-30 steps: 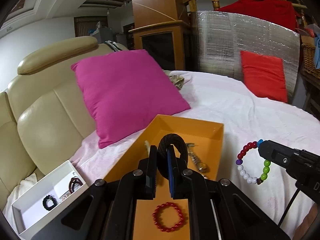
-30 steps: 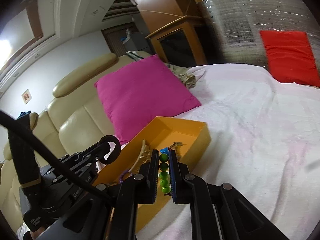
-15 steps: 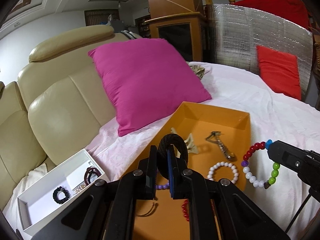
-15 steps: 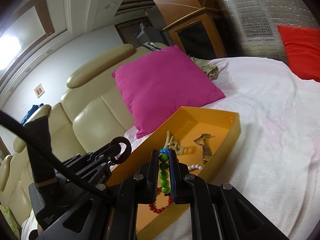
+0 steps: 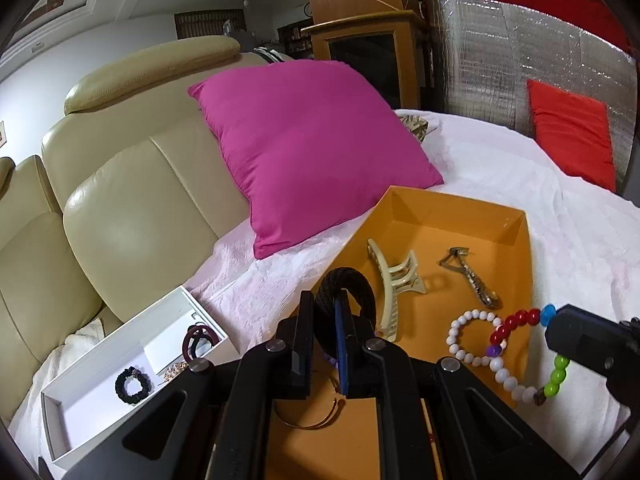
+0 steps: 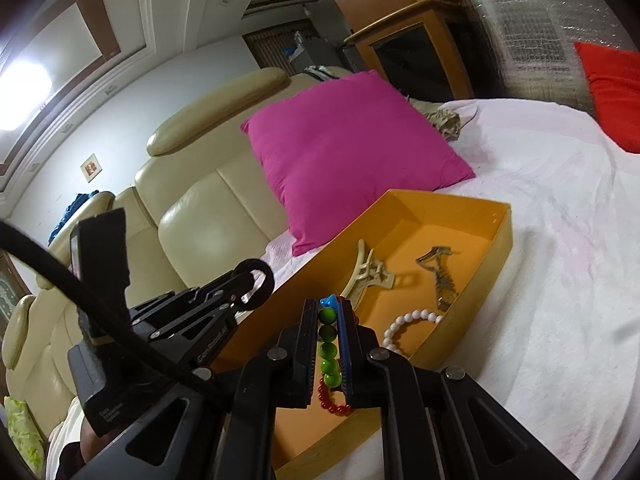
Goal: Organize jewelry
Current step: 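Carry the hair tie and multicolour bracelet over the orange box, then open both tools to drop the hair tie and bracelet into the box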
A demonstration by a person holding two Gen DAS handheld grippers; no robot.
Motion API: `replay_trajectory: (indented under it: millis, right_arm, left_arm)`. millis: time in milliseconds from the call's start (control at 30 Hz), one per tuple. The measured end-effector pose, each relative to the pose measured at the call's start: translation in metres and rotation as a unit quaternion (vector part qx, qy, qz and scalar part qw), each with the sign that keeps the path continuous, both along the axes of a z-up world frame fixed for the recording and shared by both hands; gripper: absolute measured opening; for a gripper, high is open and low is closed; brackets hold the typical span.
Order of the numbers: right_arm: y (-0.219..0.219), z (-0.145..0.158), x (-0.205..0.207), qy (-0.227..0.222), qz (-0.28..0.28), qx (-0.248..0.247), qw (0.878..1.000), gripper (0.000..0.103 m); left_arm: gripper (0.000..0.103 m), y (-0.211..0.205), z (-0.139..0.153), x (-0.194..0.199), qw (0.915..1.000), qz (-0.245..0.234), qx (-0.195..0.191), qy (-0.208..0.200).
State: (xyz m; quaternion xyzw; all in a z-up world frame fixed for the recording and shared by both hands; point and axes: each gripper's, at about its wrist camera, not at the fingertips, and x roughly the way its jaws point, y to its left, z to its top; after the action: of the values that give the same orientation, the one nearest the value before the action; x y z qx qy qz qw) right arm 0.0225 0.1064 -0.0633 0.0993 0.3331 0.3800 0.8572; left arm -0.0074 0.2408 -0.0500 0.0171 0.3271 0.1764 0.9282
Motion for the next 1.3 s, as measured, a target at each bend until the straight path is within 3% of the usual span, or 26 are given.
replay_trajectory:
  millis: [633,1167,1267,1300]
  right_arm:
    - [0.035,-0.026,-0.022,0.031,0.06,-0.025,0.997,0.011]
    - [0.046,-0.033,-0.031,0.05,0.1,-0.045,0.993,0.011]
    - [0.044,-0.032,-0.03,0.054,0.098,-0.045,0.993,0.011]
    - [0.043,-0.03,-0.029,0.053,0.094,-0.043,0.993,0.011]
  left_arm:
    - [0.01,0.023,-0.032,0.012,0.9967,0.033,0.001,0.075]
    - [0.011,0.032,-0.047,0.017,0.9936,0.055,0.0,0.098]
    - [0.033,0.031,-0.045,0.017,0.9941,0.057,0.008,0.093]
    - [0.049,0.029,-0.042,0.016,0.9944,0.059,0.017,0.086]
